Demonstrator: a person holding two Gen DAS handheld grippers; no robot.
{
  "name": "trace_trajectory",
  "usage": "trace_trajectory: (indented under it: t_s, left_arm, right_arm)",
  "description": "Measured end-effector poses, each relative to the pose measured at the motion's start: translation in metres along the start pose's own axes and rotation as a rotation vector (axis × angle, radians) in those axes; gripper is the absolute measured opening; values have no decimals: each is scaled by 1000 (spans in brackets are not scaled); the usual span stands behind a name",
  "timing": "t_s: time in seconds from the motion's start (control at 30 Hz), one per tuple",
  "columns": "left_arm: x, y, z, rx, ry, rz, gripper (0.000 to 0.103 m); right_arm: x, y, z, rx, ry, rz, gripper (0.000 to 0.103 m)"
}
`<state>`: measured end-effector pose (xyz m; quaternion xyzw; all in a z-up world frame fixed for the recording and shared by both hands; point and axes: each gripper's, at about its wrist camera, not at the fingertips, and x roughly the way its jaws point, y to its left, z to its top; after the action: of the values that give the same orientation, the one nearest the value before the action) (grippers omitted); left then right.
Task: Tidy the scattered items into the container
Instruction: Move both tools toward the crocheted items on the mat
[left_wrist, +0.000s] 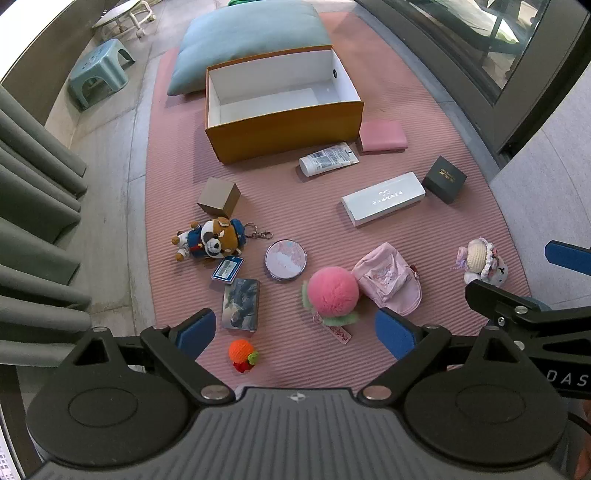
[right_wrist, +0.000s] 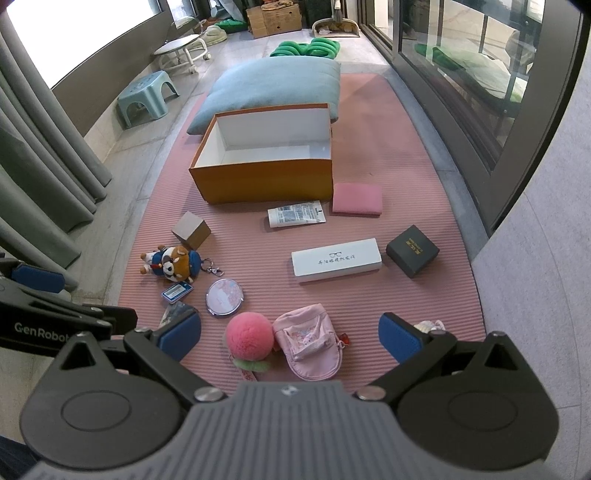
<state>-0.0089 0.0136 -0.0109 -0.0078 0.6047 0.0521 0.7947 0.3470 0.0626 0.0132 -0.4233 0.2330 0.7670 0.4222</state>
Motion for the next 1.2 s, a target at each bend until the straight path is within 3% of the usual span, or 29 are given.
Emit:
trace_trajectory:
  t_s: [1.03,1.2]
  left_arm:
    - [2,2,9,-57,2,15,103]
    - [2,8,17,-59,-14,-17,103]
  right_arm:
    - [1,8,7,-70,-6,57,103]
    - [4,6,12,-71,-17,77,103]
